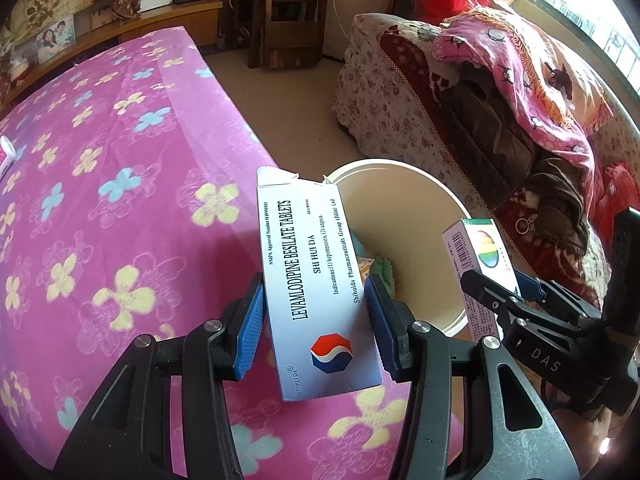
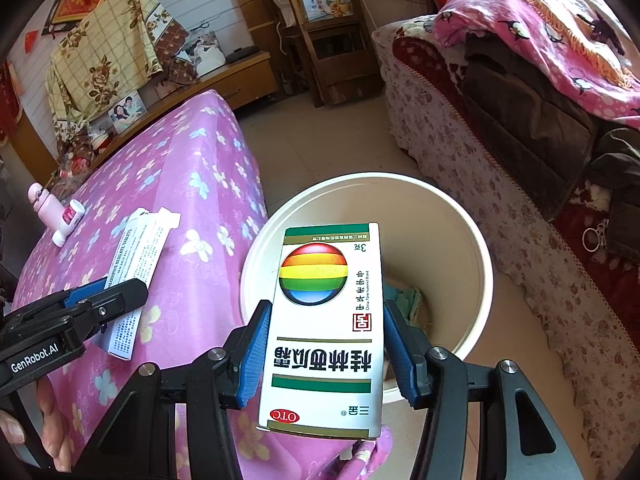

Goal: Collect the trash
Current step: 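Open both tools to drop the two boxes into the bucket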

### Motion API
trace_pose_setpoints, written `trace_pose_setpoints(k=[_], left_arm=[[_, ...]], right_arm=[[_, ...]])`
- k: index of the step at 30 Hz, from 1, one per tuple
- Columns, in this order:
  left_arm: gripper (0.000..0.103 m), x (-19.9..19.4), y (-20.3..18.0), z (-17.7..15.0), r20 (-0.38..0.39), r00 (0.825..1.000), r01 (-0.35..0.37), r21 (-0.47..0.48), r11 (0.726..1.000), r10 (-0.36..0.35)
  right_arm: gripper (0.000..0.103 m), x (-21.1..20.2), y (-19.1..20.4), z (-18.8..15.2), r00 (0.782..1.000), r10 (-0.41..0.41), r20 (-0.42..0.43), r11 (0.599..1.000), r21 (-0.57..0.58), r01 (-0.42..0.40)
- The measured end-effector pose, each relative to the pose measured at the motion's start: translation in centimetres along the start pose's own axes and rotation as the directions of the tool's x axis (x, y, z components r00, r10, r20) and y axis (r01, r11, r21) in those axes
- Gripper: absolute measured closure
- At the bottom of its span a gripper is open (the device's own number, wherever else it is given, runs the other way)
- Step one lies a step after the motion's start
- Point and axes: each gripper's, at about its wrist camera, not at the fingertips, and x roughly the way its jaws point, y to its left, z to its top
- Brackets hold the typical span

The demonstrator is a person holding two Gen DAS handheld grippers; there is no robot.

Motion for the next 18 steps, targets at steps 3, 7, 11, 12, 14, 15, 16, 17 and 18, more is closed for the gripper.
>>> trace_pose_setpoints(k=[3,7,11,12,14,15,16,17,18], left_arm=[[0.056,0.5,-0.6,0.5,0.001,1.0,0.015,0.007,1.0,-0.015],[0.056,1.3,-1.7,1.2,-0.001,0.999,0.032,0.018,0.999,-0.032],[0.055,2.1,-2.8,1.9,0.002,0.998,0.063,0.025,0.998,-0.064],[0.055,2.1,-3.0,2.1,0.011,0.997,0.074,0.026,0.997,-0.074],[0.054,2.2,-3.5,2.5,0.022,0.995,0.092,0.029,0.995,-0.093],[0.046,2.1,-3.6,2.5,0.027,0.994,0.104,0.029,0.994,-0.104],[0.034,2.0,-3.7,2.5,0.033,0.993,0.113,0.027,0.993,-0.114],[0.03,1.9,-3.6,2.5,0.044,0.991,0.123,0.027,0.992,-0.125],[0.027,1.7,-3.7,2.4,0.05,0.991,0.121,0.03,0.992,-0.122]], right_arm=[[0.051,0.0,-0.7,0.1,1.0,-0.011,0.0,1.0,0.011,0.011],[0.051,0.2,-1.3,0.2,1.0,-0.027,0.002,0.999,0.023,0.027],[0.049,0.5,-2.1,0.9,0.999,-0.046,0.02,0.998,0.045,0.045],[0.044,0.6,-2.4,1.1,0.998,-0.059,0.027,0.997,0.051,0.058],[0.033,0.5,-2.9,1.3,0.996,-0.085,0.034,0.994,0.07,0.083],[0.033,0.4,-3.2,1.2,0.995,-0.09,0.042,0.993,0.078,0.087],[0.033,0.2,-3.5,1.1,0.995,-0.09,0.046,0.993,0.085,0.085],[0.033,0.1,-3.6,0.9,0.995,-0.088,0.042,0.993,0.088,0.084],[0.033,0.1,-3.8,0.7,0.996,-0.087,0.034,0.992,0.094,0.083]])
